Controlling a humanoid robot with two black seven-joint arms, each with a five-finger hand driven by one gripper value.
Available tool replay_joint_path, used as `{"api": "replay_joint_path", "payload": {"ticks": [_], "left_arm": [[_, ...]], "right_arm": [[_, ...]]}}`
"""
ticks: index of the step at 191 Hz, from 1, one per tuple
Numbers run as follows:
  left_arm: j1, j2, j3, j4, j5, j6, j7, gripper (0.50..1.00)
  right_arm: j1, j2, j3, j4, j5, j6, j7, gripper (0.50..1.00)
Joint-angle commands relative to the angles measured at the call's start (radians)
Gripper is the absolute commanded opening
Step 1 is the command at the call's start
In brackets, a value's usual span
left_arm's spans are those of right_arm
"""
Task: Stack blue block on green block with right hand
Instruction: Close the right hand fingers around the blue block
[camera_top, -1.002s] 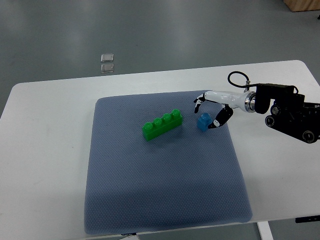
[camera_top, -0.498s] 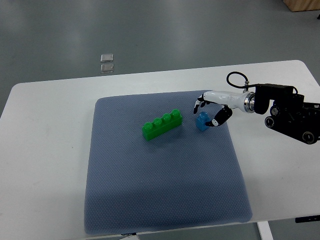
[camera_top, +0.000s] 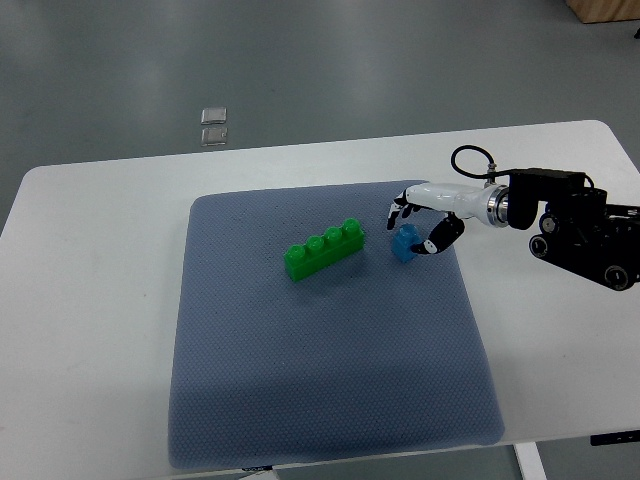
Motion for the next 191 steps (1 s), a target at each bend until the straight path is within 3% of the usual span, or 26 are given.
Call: {"api": "replay_joint_path", "payload": {"ticks": [1, 119, 191], "left_arm": [[-0.001, 0.0, 0.0, 0.0, 0.0, 0.0, 0.0, 1.0], [-0.001, 0.0, 0.0, 0.0, 0.0, 0.0, 0.0, 1.0], [0.001, 0.0, 0.0, 0.0, 0.0, 0.0, 0.0, 1.0]], "right_arm": [[0.001, 0.0, -0.014, -0.001, -0.007, 0.001, 0.0, 0.723], [0.008, 0.0, -0.028, 0.0, -0.009, -0.001, 0.017, 0.684], [0.006, 0.0, -0.028, 0.006, -0.021, -0.001, 0.022, 0.617]]}}
